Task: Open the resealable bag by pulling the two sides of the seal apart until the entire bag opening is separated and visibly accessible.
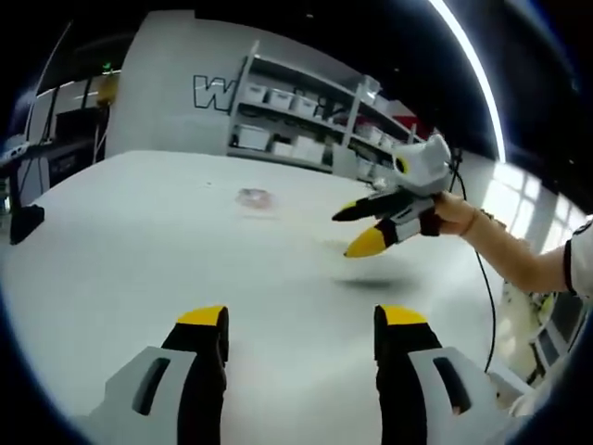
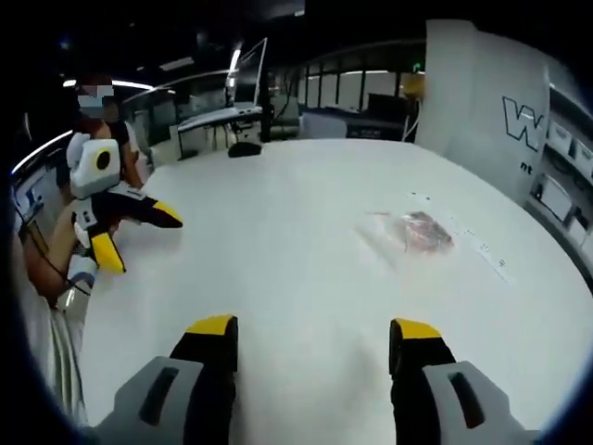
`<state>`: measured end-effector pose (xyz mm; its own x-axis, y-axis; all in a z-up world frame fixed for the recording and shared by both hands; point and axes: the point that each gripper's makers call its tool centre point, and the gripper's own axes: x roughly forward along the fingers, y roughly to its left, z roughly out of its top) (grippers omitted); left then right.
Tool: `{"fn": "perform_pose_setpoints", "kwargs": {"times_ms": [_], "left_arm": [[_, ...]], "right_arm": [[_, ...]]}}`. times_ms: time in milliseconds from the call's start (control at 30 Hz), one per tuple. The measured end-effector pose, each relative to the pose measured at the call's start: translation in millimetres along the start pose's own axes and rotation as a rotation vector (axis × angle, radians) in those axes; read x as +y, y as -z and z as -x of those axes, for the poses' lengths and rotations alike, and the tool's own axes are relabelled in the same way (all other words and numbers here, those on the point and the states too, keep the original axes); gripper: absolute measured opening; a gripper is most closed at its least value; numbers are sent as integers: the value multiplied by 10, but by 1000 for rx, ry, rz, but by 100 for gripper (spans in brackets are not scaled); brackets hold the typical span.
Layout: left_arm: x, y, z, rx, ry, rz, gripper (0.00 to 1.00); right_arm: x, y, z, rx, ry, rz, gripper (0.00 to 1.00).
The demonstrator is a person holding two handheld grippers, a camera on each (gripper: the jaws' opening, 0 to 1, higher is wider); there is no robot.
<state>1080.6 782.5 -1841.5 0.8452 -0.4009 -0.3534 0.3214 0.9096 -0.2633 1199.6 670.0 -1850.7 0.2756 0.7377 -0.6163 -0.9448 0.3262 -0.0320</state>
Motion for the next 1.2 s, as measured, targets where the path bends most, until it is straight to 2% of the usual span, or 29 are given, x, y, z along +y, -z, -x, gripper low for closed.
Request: {"fn": "perform_pose_setpoints", "kwargs": {"times_ms": [433,733,967,1133,1200], "left_arm": [[31,12,1,2,-11,4,70],[77,3,-3,-3,-33,5,79],[120,-18,2,-12,-45,13,85],[130,-51,10,-28,-47,3,88],[133,-106,9,-55,-46,-23,88]], "right_arm": [[132,101,43,4,12,5,73],[185,63,126,-30,43,-2,80],[257,101,177,-52,69,-17,85],[285,139,226,-80,93,-43,90],[273,167,244,-83,113,-51,92]]}}
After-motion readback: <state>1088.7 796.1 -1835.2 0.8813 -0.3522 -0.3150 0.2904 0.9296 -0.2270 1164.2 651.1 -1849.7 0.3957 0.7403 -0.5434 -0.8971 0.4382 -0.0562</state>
